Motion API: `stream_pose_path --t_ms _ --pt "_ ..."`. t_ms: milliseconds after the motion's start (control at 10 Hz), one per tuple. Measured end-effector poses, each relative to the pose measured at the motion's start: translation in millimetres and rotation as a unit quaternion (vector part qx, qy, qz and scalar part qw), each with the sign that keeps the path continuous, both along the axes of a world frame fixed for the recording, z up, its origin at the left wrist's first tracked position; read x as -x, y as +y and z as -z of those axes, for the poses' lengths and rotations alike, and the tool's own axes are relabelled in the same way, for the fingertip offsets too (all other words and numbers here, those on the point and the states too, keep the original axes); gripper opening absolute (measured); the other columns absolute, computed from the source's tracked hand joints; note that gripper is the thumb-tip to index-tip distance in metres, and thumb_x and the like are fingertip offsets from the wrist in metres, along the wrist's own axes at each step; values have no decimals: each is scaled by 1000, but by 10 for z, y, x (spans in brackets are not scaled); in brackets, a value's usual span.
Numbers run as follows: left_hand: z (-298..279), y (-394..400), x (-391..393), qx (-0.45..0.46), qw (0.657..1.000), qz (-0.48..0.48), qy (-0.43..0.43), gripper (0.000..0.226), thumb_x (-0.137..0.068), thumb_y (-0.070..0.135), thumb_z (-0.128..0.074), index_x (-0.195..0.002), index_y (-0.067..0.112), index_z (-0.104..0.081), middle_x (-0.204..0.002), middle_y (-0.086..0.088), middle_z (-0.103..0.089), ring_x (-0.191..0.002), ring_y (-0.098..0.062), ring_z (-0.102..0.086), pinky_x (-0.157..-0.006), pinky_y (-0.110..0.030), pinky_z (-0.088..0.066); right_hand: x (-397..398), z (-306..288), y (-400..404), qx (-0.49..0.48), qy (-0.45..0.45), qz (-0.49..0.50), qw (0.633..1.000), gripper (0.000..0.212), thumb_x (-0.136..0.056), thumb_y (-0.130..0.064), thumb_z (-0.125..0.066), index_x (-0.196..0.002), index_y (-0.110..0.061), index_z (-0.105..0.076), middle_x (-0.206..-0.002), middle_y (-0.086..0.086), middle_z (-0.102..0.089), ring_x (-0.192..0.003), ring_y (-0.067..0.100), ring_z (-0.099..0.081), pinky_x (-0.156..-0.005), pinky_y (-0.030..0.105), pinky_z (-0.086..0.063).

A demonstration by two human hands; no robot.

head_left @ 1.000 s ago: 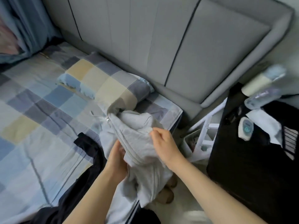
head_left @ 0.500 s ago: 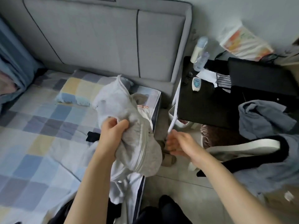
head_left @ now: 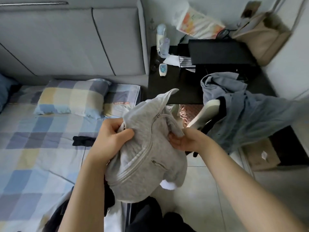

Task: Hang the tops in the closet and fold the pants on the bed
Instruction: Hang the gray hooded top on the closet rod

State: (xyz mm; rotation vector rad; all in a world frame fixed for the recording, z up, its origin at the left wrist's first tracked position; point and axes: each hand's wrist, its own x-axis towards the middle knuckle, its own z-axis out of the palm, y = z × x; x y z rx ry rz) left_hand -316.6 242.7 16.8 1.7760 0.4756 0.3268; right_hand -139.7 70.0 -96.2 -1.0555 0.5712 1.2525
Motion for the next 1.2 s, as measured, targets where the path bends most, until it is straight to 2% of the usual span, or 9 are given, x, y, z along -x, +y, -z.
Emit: stream_pose_path --t_ms 100,300,400,600,700,900,1000,1100,1200 --pt "3 -450 2 7 999 37 5 33 -62 6 -53 -49 20 -27 -52 11 -23 -48 -5 -21 -43 -18 -17 -14 -10 -463 15 -6 49 999 19 -95 -19 -45 -79 -13 -55 -69 3 -53 -63 18 -53 -71 35 -50" --pt "-38 -910 105 6 989 145 14 34 -61 4 -54 -42 25 -36 -50 15 -28 -47 -2 -25 -45 -19 -19 58 -97 -1214 37 30 73 996 38 -91 -40 -51 -104 -6 -62 -105 13 -65 -103 26 -61 -100 41 -45" --pt "-24 -1001 131 -4 983 183 26 32 -62 5 -55 -44 23 -36 -50 14 -31 -48 -4 -28 -46 -21 -20 170 -172 -1378 57 -42 75 995 23 -95 -14 -46 -88 1 -63 -88 16 -65 -80 27 -64 -73 41 -57" --pt "481 -863 126 -36 976 178 122 50 -53 37 -58 -62 -10 -45 -62 -2 -39 -59 -11 -37 -53 -27 -29 430 -541 -1811 66 -184 289 937 19 -94 -14 -54 -84 0 -61 -69 10 -68 -62 18 -66 -54 20 -52" --pt "930 -762 129 -77 960 180 198 33 -70 24 -64 -64 -6 -50 -57 4 -41 -54 -8 -37 -53 -26 -31 624 -721 -2020 19 -154 408 900 7 -88 -12 -57 -81 -8 -57 -86 16 -56 -81 21 -58 -77 24 -46" --pt "1321 -793 134 -77 875 311 364 12 -95 15 -58 -88 9 -65 -82 -6 -61 -73 -21 -55 -65 -28 -45 1503 -1304 -1854 74 -281 365 885 14 -79 -25 -58 -81 -12 -61 -80 8 -61 -76 25 -60 -77 40 -50" --pt "1059 -1016 12 59 907 241 341 24 -101 30 -49 -121 18 -55 -116 -11 -62 -93 -31 -65 -78 -39 -53 1774 -1396 -1864 111 -335 299 886 13 -75 -27 -68 -82 -16 -67 -78 4 -69 -73 22 -66 -71 37 -55" --pt "701 -1273 -189 201 908 225 289 46 -90 56 -57 -125 26 -54 -118 -7 -64 -92 -31 -70 -85 -46 -54 2009 -1483 -1834 132 -402 258 868 10 -77 -28 -68 -70 -21 -68 -69 -2 -70 -66 15 -67 -66 34 -56" --pt "499 -1580 -282 127 887 350 274 65 -56 60 -78 -114 40 -59 -116 0 -67 -105 -27 -66 -91 -46 -54 2123 -1617 -1800 191 -479 249 819 26 -74 -31 -64 -64 -7 -60 -63 11 -60 -61 23 -59 -65 39 -50"
